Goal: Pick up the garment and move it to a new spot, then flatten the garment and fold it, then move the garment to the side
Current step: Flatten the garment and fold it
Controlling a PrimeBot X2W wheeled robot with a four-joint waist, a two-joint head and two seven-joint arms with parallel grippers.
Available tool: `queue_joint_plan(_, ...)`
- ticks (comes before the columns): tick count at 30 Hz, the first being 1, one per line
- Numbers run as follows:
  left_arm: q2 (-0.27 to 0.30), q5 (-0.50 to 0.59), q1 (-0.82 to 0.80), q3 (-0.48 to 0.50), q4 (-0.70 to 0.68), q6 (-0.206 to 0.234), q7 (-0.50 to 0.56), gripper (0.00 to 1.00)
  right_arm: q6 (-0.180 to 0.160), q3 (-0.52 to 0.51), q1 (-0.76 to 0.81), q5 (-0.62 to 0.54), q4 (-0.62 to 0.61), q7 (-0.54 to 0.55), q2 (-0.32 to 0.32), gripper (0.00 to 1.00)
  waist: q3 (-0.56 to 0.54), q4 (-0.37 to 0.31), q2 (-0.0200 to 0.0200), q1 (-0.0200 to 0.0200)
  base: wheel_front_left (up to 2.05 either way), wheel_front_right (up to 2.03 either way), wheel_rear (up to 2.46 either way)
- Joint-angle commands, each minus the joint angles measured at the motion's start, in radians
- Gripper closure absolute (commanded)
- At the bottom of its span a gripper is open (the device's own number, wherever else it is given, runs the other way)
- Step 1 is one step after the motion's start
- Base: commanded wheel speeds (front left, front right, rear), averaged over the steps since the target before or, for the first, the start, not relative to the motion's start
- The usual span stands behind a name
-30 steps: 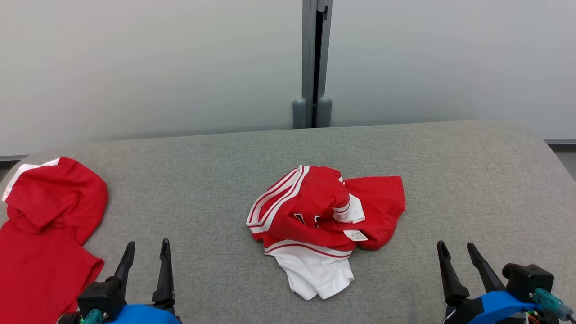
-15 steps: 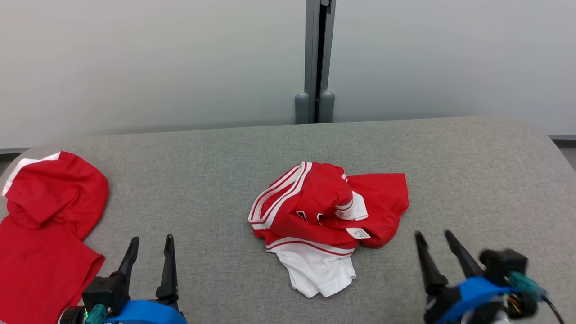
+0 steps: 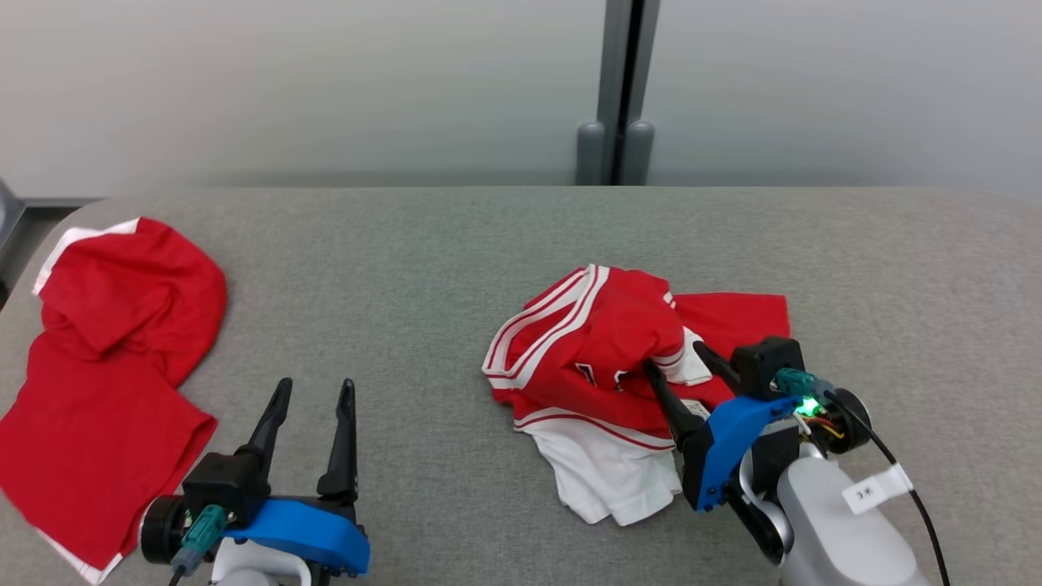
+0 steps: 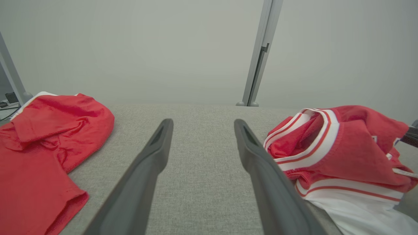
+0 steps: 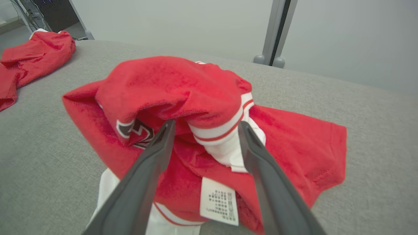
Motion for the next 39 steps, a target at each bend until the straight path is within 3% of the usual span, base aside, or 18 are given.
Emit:
queue_joint_plan(1,-0.005,0.008,-0.022,-0.007,0.006,-0.007,-0.001,0.0,0.0,0.001,-0.047,-0.02,0.054,-0.008,-0.005,0.0,0.023,0.029,-0.0001,-0.0001,0.0,0.0,0.0)
queue_joint_plan(7,-0.016,0.016,-0.044,-0.03,0.022,-0.019,-0.003,0.0,0.0,-0.014,-0.145,-0.054,0.214,-0.043,-0.005,0.0,0.037,0.065,-0.0001,-0.0001,0.0,0.0,0.0)
queue_joint_plan(8,-0.018,0.018,-0.05,-0.032,0.024,-0.021,-0.003,0.0,0.0,-0.019,-0.158,-0.049,0.235,-0.047,-0.005,0.59,0.036,0.07,-0.0001,-0.0001,0.0,0.0,0.0)
queue_joint_plan(9,-0.019,0.019,-0.053,-0.033,0.025,-0.023,-0.003,0.0,0.0,-0.027,-0.171,-0.043,0.251,-0.061,-0.005,1.0,0.035,0.073,-0.0001,-0.0001,0.0,0.0,0.0)
queue_joint_plan(15,-0.015,0.018,-0.048,-0.033,0.028,-0.023,-0.005,0.0,0.0,-0.051,-0.227,0.013,0.303,-0.152,-0.005,1.0,0.013,0.071,-0.0001,-0.0001,0.0,0.0,0.0)
queue_joint_plan(22,-0.007,0.011,-0.036,-0.022,0.008,-0.011,-0.005,0.0,0.0,0.104,-0.33,0.196,0.203,-0.177,-0.005,1.0,0.002,0.043,-0.0001,-0.0001,0.0,0.0,0.0)
queue_joint_plan(29,-0.004,0.015,-0.041,-0.013,-0.022,-0.001,-0.006,0.0,0.0,0.213,-0.557,0.233,0.105,-0.167,-0.005,1.0,0.027,0.027,-0.0001,-0.0001,0.0,0.0,0.0)
queue_joint_plan(35,-0.009,0.015,-0.039,-0.009,-0.023,-0.006,-0.006,0.0,0.0,0.181,-0.671,0.307,0.02,-0.215,-0.005,1.0,0.033,0.025,-0.0001,-0.0001,0.0,0.0,0.0)
queue_joint_plan(39,-0.009,0.019,-0.036,-0.002,-0.029,-0.003,-0.006,0.0,0.0,0.084,-0.617,0.26,0.027,-0.232,-0.005,1.0,0.027,0.019,-0.0001,-0.0001,0.0,0.0,0.0)
